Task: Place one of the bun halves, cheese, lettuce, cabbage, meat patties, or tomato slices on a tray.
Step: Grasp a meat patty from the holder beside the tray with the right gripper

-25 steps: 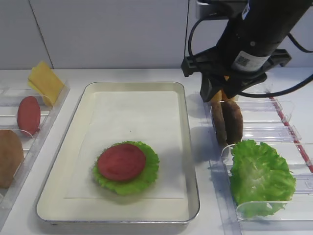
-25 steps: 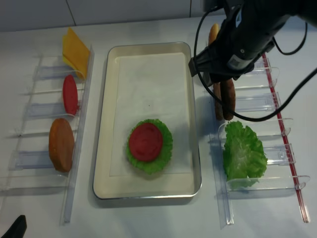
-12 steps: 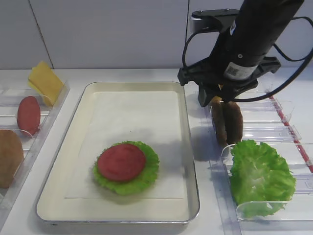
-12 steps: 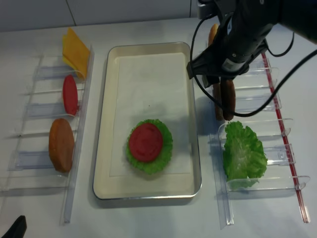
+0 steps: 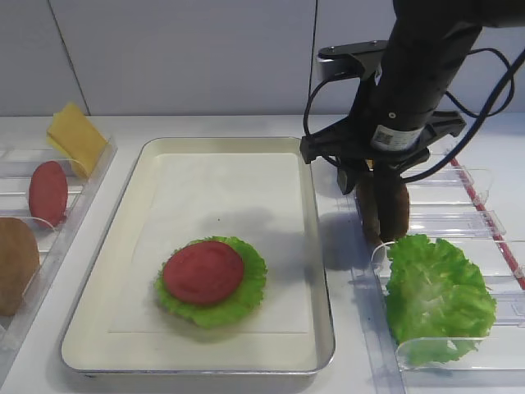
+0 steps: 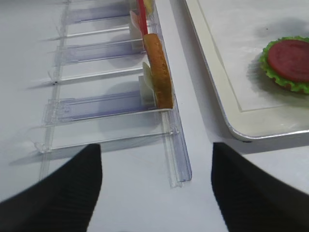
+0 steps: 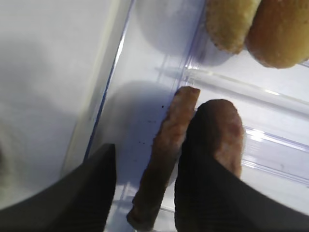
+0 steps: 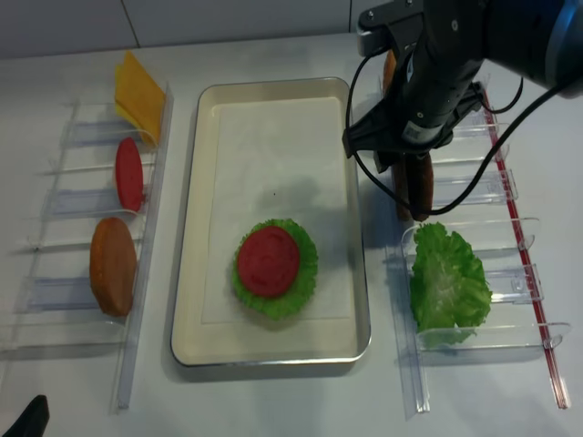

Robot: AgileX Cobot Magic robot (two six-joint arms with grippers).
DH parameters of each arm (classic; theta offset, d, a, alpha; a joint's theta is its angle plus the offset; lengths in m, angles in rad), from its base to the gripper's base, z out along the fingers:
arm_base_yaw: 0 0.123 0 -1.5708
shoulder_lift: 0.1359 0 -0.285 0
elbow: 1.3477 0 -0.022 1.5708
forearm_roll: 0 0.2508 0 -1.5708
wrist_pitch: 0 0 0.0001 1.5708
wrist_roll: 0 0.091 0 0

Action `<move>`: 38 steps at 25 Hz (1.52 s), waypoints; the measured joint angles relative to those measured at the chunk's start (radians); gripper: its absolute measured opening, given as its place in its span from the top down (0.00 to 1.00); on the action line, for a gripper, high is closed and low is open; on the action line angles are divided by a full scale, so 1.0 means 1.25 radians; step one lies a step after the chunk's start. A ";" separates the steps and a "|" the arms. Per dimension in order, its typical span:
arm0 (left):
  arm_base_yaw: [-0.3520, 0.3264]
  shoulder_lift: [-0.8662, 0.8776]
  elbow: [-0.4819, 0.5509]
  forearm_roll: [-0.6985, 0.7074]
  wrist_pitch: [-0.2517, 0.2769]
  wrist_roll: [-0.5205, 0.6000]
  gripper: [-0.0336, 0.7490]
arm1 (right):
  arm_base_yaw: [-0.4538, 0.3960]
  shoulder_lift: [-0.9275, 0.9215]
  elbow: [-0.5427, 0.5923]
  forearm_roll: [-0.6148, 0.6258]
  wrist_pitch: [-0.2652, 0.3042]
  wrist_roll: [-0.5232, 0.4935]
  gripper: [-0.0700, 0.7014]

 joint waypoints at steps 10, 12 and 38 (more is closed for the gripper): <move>0.000 0.000 0.000 0.000 0.000 0.000 0.40 | 0.000 0.019 0.000 -0.008 -0.003 0.004 0.49; 0.000 0.000 0.000 0.000 0.000 0.000 0.40 | 0.000 0.023 0.000 -0.008 -0.004 0.004 0.53; 0.000 0.000 0.000 0.000 0.000 0.000 0.40 | 0.000 0.024 -0.003 -0.015 0.006 0.007 0.69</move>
